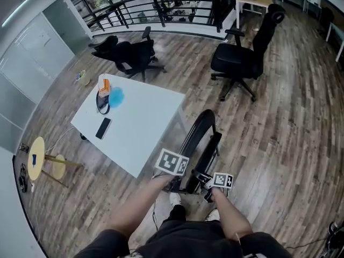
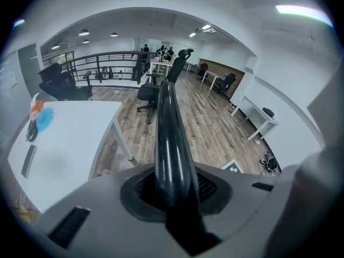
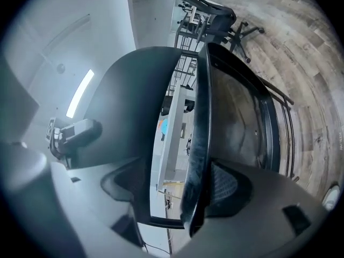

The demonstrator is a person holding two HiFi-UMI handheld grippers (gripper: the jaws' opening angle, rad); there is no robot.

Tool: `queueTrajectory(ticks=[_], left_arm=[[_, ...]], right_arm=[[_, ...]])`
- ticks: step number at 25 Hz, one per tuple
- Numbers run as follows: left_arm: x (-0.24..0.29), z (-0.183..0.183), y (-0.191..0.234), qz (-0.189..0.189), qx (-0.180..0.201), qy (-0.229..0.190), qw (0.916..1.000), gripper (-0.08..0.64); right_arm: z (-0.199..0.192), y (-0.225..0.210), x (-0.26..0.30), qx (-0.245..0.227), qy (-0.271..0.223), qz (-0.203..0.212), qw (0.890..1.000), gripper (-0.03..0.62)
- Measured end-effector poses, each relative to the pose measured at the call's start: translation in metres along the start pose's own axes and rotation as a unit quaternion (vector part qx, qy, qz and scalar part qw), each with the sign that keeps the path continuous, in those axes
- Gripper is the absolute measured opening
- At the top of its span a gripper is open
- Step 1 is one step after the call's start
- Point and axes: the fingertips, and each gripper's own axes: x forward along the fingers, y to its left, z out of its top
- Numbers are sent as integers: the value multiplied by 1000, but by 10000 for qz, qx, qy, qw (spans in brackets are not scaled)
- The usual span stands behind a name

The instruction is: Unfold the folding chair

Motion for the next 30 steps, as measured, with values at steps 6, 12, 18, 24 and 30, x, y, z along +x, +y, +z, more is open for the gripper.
queueTrajectory(ticks=[6,12,18,24,30], left_arm=[[-8,1,19,55,53,2,10000,89],[-15,1,58,-92,-15,-25,10000,89],[-22,-4,110,-236,-65,-11,9997,87],[-28,-4,176,-427,-134,-23,9990,86],[-29,-9,233,-611,-214,-6,9979,84]], right_arm=[[-2,12,45,-26,157,-108,9998,350],[-4,15,78,-117,262,-215,9994,350],[-10,14,121,-258,380,-410,9981,350],[-9,15,177,-382,479,-556,9966,350],[-13,12,226,-501,529,-731,9947,350]])
